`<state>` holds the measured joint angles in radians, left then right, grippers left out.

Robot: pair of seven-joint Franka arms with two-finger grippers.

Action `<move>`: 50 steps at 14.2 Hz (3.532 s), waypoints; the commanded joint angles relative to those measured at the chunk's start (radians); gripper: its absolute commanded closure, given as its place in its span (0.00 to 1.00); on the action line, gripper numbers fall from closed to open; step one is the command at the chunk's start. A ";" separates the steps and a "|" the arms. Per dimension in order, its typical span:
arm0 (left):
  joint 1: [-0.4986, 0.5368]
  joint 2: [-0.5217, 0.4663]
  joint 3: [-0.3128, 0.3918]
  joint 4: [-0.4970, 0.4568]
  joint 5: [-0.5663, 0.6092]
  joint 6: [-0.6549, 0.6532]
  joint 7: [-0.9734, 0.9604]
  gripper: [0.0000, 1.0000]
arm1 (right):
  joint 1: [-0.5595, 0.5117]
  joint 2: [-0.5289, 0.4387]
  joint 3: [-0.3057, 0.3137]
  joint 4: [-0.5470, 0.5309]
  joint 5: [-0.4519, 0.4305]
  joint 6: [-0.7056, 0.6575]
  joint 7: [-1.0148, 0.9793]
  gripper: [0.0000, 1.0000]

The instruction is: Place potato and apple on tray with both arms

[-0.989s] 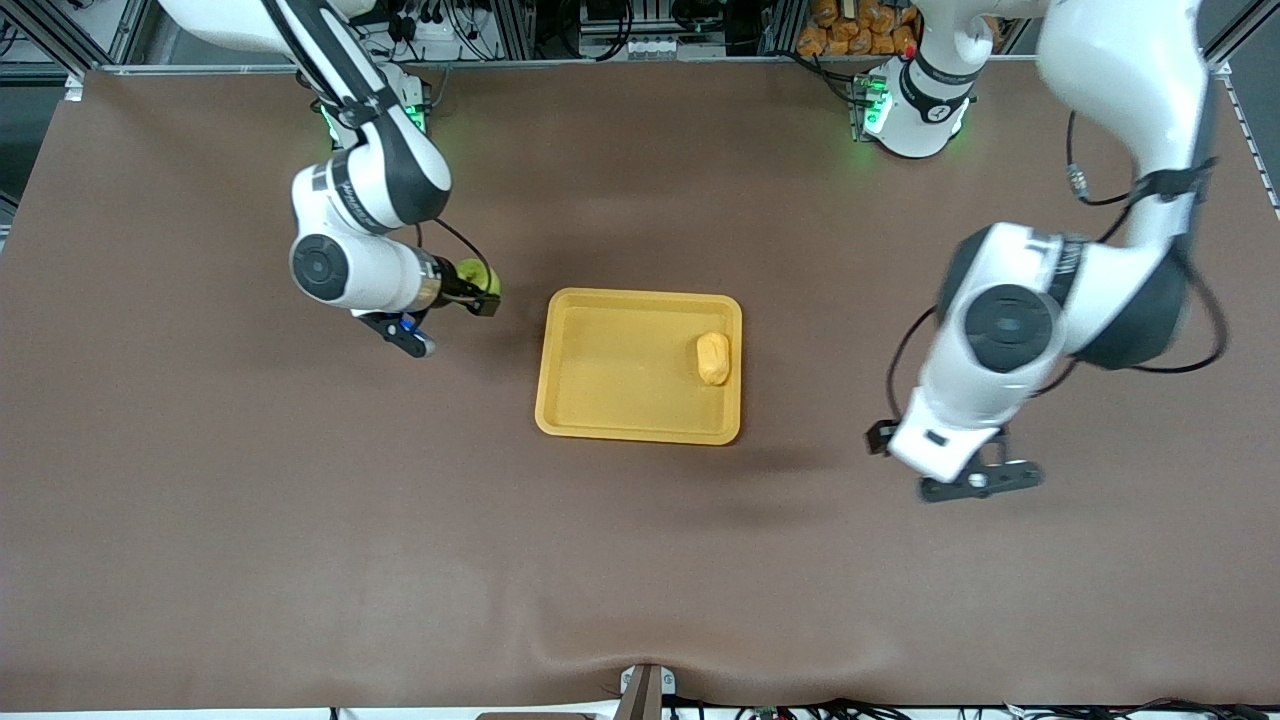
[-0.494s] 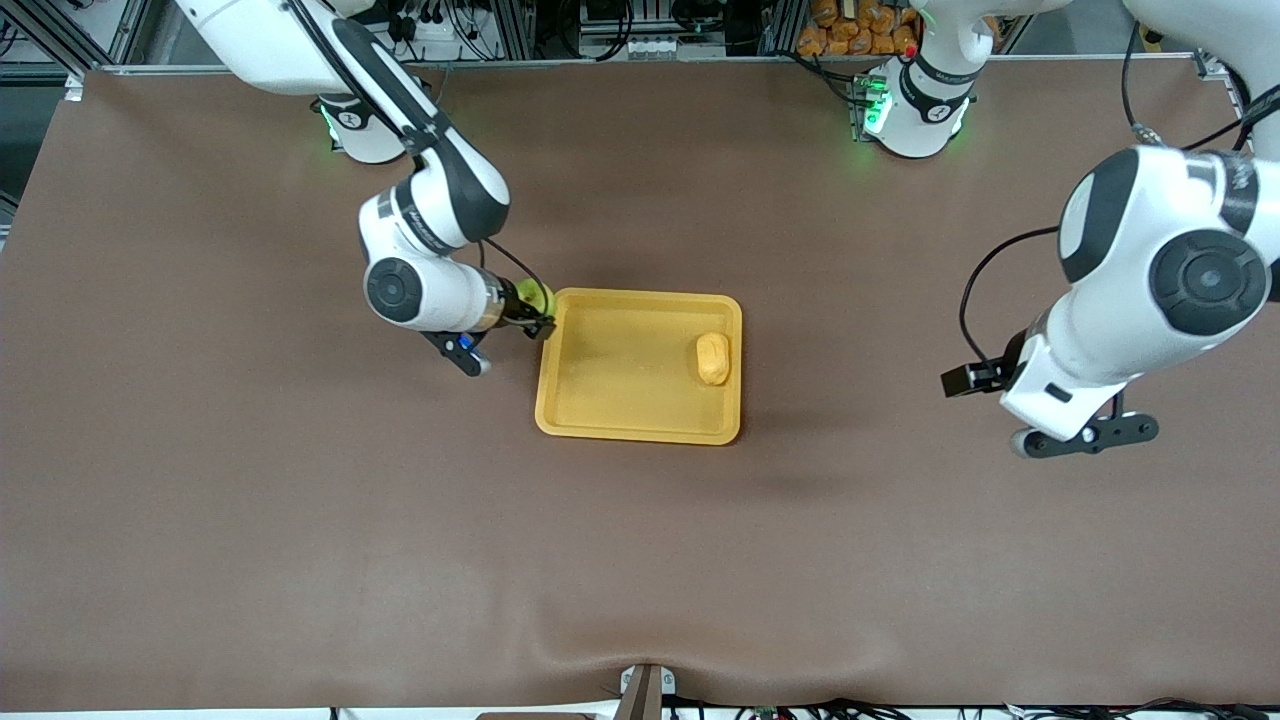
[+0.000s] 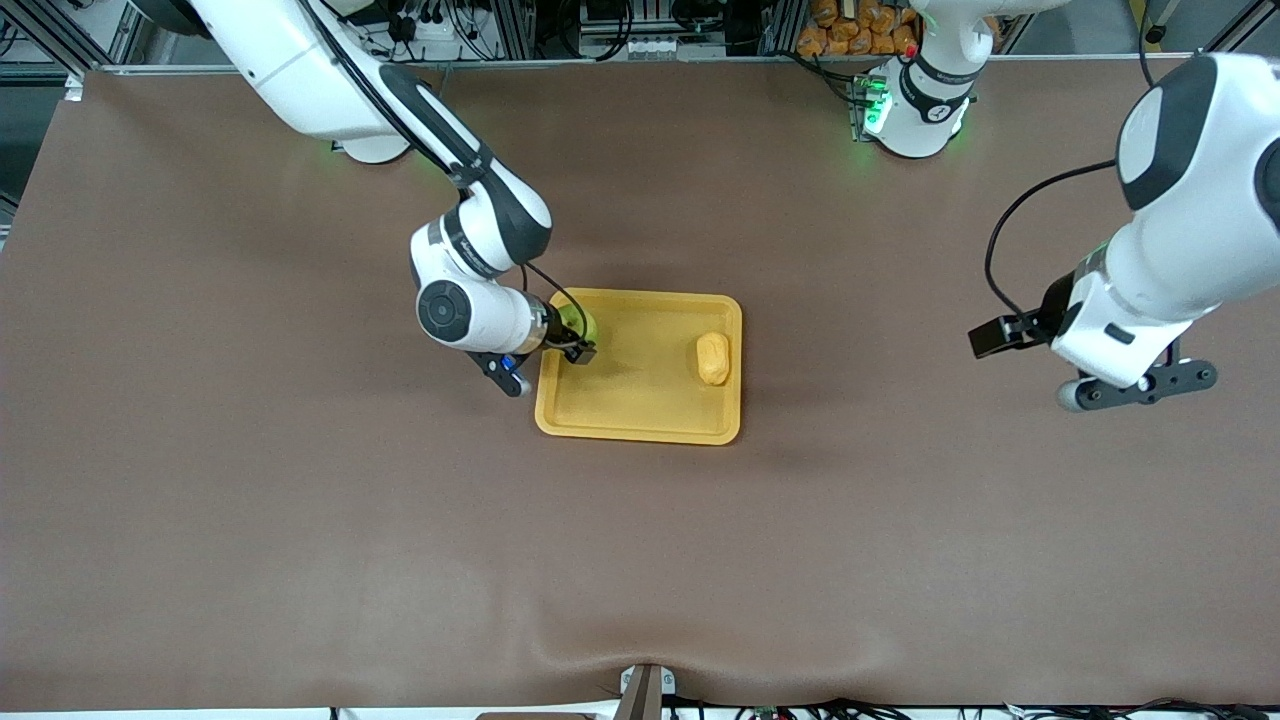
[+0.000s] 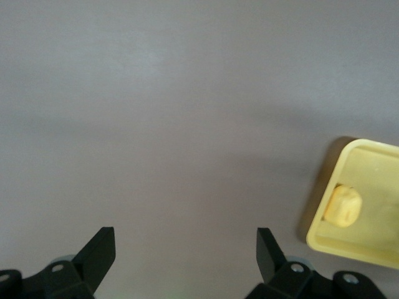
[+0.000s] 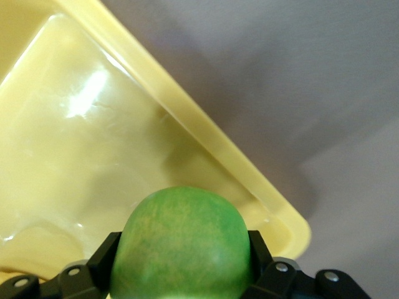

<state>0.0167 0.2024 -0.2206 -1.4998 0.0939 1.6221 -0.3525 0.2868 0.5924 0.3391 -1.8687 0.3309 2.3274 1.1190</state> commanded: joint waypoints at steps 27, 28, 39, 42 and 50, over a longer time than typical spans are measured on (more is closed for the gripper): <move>-0.023 -0.256 0.121 -0.111 -0.031 -0.106 0.379 0.00 | -0.021 -0.063 0.003 0.132 -0.024 -0.279 0.074 0.00; -0.023 -0.256 0.121 -0.112 -0.031 -0.106 0.379 0.00 | -0.030 -0.078 0.000 0.158 -0.026 -0.352 0.073 0.00; 0.114 -0.184 0.135 -0.036 -0.152 -0.100 0.360 0.00 | -0.133 -0.318 -0.032 0.195 -0.105 -0.444 0.018 0.00; 0.104 -0.192 0.094 -0.030 -0.134 -0.102 0.360 0.00 | -0.184 -0.364 -0.034 0.192 -0.102 -0.447 0.013 0.00; 0.120 -0.218 -0.049 -0.031 -0.020 -0.103 0.362 0.00 | -0.277 -0.554 -0.031 0.184 -0.107 -0.551 -0.077 0.00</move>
<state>0.1204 -0.0102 -0.2778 -1.5363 0.0699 1.5315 -0.0083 0.0599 0.0994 0.2936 -1.6585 0.2321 1.8223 1.1226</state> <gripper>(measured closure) 0.000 0.000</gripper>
